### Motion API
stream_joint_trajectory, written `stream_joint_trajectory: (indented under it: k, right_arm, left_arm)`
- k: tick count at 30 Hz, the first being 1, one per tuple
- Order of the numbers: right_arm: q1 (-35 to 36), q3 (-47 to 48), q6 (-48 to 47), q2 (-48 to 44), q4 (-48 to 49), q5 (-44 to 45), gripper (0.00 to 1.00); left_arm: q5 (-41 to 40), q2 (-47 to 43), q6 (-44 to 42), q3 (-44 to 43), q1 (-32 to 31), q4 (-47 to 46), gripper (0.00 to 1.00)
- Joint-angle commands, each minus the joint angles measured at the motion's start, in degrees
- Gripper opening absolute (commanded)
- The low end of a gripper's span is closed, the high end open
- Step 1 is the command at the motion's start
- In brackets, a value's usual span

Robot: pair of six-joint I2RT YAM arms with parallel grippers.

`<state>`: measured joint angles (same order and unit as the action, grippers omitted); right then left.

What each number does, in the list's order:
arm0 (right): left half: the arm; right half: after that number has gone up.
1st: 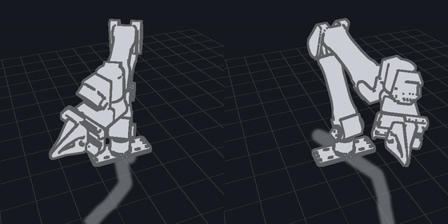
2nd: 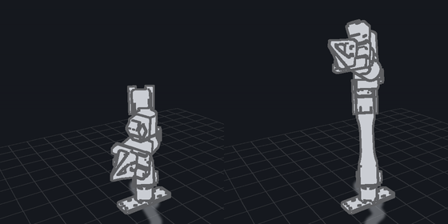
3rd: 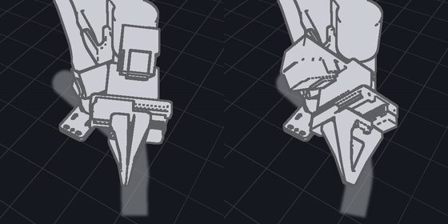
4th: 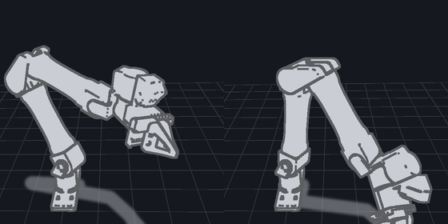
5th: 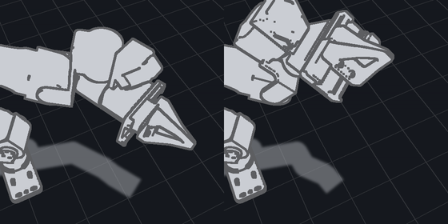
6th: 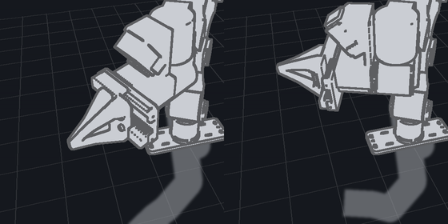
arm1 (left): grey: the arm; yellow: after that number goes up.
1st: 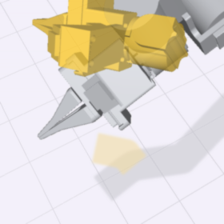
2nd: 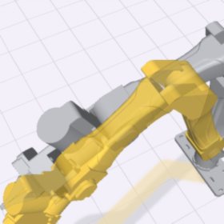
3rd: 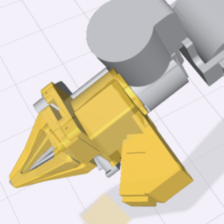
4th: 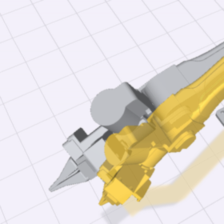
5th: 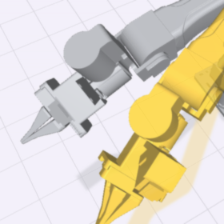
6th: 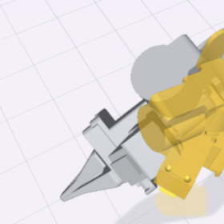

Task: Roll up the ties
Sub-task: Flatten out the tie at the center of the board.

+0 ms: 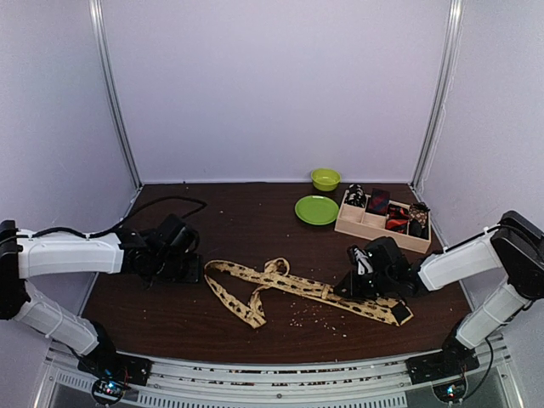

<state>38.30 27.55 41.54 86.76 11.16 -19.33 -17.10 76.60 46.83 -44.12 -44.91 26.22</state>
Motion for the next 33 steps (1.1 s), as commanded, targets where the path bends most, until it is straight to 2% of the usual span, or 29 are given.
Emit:
stream_joint_trajectory:
  k: [1,3,7,12,14,17,21,27,29,33]
  right_arm:
    - [-0.33,-2.41,-0.14,2.36,-11.01,0.99,0.05]
    - [-0.34,-2.32,-0.16,2.64,-11.13,0.79,0.00]
    - [-0.34,-2.19,-0.32,3.33,-11.20,0.78,0.00]
    - [-0.42,-2.79,-0.25,3.05,-11.85,1.12,0.00]
    - [-0.51,-3.17,-0.23,2.79,-12.12,1.28,0.00]
    - [-0.68,-3.43,-0.14,2.95,-12.25,1.23,0.00]
    - [-0.77,-3.52,-0.13,2.81,-12.21,0.97,0.00]
    - [-0.77,-3.60,-0.63,2.28,-12.64,1.03,0.00]
    - [-0.77,-3.71,-0.76,1.90,-12.90,1.18,0.00]
    - [-0.86,-3.68,-0.84,1.23,-13.40,1.34,0.00]
  left_arm:
    - [6.80,1.56,1.37,3.87,-0.16,-10.67,0.59]
    - [8.67,4.31,2.47,3.56,-0.73,-12.87,0.62]
    - [5.31,12.61,3.87,-1.92,-3.96,-9.34,0.66]
    - [-2.89,18.16,8.36,-6.25,-4.58,-0.44,0.59]
    - [-4.04,18.19,9.00,-6.09,-3.43,0.37,0.51]
    - [-4.22,16.04,5.91,-5.49,-1.42,-1.60,0.30]
    - [-8.34,11.55,-7.39,-9.14,0.58,0.28,0.00]
    - [-18.59,5.03,-35.32,-22.54,0.61,6.10,0.00]
    - [-17.91,3.21,-44.78,-26.44,0.61,6.25,0.00]
    - [-7.88,-1.49,-63.38,-32.69,0.53,7.57,0.00]
